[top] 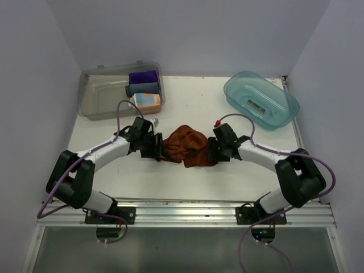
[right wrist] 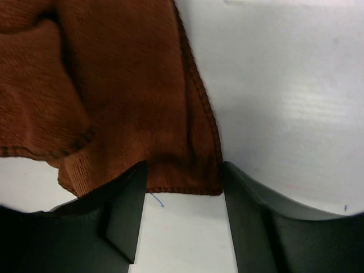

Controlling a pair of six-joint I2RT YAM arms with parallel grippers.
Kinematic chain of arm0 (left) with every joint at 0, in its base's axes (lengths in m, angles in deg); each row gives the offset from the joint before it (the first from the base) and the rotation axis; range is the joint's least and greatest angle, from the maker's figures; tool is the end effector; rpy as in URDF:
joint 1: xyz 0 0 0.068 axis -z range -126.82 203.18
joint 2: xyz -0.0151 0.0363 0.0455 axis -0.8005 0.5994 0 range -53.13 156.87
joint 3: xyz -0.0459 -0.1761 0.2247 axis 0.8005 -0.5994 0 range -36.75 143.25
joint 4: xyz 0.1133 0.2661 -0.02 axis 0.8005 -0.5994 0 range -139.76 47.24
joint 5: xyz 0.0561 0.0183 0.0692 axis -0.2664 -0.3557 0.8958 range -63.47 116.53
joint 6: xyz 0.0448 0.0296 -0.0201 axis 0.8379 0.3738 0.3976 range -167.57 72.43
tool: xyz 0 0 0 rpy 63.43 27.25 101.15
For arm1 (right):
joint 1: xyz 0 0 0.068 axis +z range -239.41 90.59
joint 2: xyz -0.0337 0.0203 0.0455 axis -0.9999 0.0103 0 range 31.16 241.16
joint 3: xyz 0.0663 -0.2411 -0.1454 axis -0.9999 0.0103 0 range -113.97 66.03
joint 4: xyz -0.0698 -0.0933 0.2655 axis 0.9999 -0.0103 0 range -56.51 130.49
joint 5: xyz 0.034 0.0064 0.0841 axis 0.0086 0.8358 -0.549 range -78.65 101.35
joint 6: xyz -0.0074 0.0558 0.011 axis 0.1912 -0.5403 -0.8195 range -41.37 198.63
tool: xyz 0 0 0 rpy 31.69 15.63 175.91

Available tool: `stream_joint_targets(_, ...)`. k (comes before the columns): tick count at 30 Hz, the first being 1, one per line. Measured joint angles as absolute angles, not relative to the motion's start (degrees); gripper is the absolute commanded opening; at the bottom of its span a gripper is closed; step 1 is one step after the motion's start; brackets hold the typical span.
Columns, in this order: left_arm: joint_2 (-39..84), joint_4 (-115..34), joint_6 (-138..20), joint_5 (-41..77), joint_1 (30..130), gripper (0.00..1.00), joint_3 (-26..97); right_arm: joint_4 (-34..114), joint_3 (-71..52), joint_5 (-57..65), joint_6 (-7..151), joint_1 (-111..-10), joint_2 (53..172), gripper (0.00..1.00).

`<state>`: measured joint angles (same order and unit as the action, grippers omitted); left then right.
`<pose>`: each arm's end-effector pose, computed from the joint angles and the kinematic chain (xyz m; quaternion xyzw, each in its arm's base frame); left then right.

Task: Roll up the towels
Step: Flatten the towel

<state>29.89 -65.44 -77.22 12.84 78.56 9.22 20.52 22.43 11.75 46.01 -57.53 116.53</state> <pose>0.2659 -0.1369 0.1764 -0.0045 0.9589 -0.2218 0.1768 0.2521 0.1565 0.1541 0.0072 0.9697 0.1274 0.2083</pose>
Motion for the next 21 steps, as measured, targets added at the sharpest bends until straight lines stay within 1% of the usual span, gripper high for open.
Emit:
stream_joint_targets(2, 31.69, -64.24, -77.79, 12.60, 78.87, 0.31, 9.22, 23.72, 22.41, 11.75, 45.31, -57.05, 117.71, 0.11)
stream_joint_targets(3, 32.41, -63.75, -78.01, 12.66, 78.91, 0.09, 9.22, 24.46, 22.43, 11.80, 44.72, -56.90, 118.32, 0.00)
stream_joint_targets(4, 33.11, -63.45, -78.45, 12.79, 78.91, 0.00, 9.27, 25.11, 22.45, 11.88, 44.31, -56.77, 118.76, 0.00)
stream_joint_targets(9, 35.51, -65.96, -77.94, 15.02, 78.91, 0.00, 13.35, 24.39, 21.25, 15.71, 43.74, -56.72, 117.82, 0.00)
stream_joint_targets(11, 35.16, -68.04, -77.94, 16.71, 78.85, 0.00, 17.42, 21.25, 17.86, 17.92, 44.40, -57.01, 117.03, 0.00)
stream_joint_targets(15, 33.57, -72.13, -77.57, 18.02, 76.55, 0.00, 28.92, 17.51, 5.91, 21.00, 46.62, -58.54, 114.62, 0.00)
stream_joint_targets(21, 28.34, -76.65, -75.21, 18.26, 67.15, 0.00, 48.94, 15.34, -11.86, 24.36, 49.86, -60.61, 107.83, 0.00)
